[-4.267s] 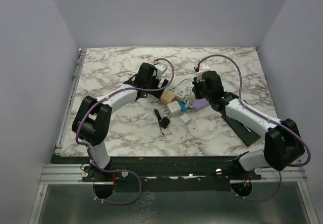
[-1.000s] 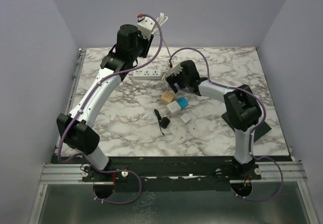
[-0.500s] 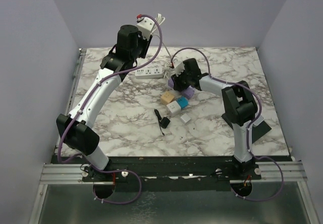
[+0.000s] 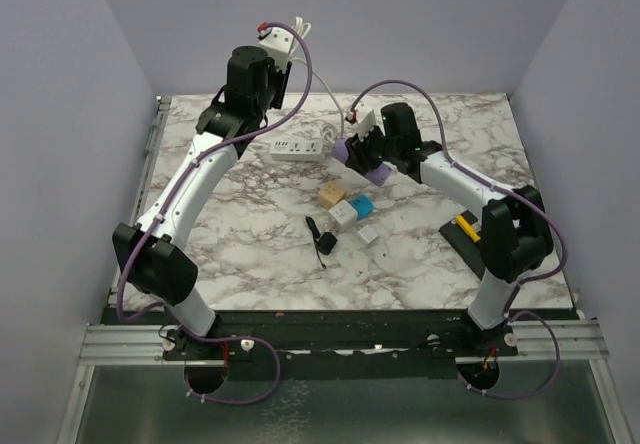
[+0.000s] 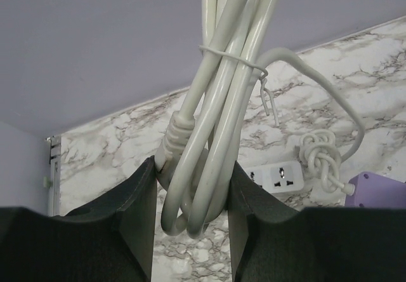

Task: Insert the plug
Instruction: Pick up the socket from the center of the board.

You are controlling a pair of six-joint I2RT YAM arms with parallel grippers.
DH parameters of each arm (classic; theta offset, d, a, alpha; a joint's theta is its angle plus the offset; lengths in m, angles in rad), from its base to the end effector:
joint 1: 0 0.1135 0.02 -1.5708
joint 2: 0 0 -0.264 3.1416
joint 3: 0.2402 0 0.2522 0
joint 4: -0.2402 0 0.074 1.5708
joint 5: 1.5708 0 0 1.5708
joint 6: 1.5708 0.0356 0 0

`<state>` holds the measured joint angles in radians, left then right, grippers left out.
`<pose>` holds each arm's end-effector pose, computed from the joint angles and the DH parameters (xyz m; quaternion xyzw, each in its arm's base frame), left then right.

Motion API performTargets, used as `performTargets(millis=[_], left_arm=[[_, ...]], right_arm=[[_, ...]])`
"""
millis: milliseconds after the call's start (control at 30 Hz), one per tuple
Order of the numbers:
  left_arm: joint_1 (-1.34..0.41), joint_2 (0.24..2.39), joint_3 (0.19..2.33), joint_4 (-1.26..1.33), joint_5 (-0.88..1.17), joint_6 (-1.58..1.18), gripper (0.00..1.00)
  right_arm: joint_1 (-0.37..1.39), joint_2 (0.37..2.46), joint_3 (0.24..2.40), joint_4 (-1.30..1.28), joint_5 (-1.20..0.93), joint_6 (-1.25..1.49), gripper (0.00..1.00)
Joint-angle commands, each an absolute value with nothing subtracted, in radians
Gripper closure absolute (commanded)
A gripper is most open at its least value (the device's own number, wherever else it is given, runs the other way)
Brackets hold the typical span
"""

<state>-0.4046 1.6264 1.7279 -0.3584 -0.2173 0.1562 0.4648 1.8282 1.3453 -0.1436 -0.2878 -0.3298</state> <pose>0.3500 -0.1415 0.4340 0.1542 0.7748 0.0100 0.6131 0.3706 0.1971 0.2448 -0.4012 0.7875 0.1578 0.4405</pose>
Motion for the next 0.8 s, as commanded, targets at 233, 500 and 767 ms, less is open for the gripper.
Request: performTargets(millis=[233,500,767], left_arm=[[-0.402,1.678,1.806,-0.29,-0.19,0.103,1.0],[-0.405,1.696,1.799,-0.3,-0.123,0.07,1.0],[-0.413,1.695,1.783,-0.314,-0.087,0.031,1.0]], right_arm=[[0.494,1.656,1.253,0.069,-0.489,-0.158,0.97],[0.556,1.703,1.265,0.279,-0.344,-0.077,0.98],[0.63,1.753,1.312,0.464,-0.057,-0.073,0.98]])
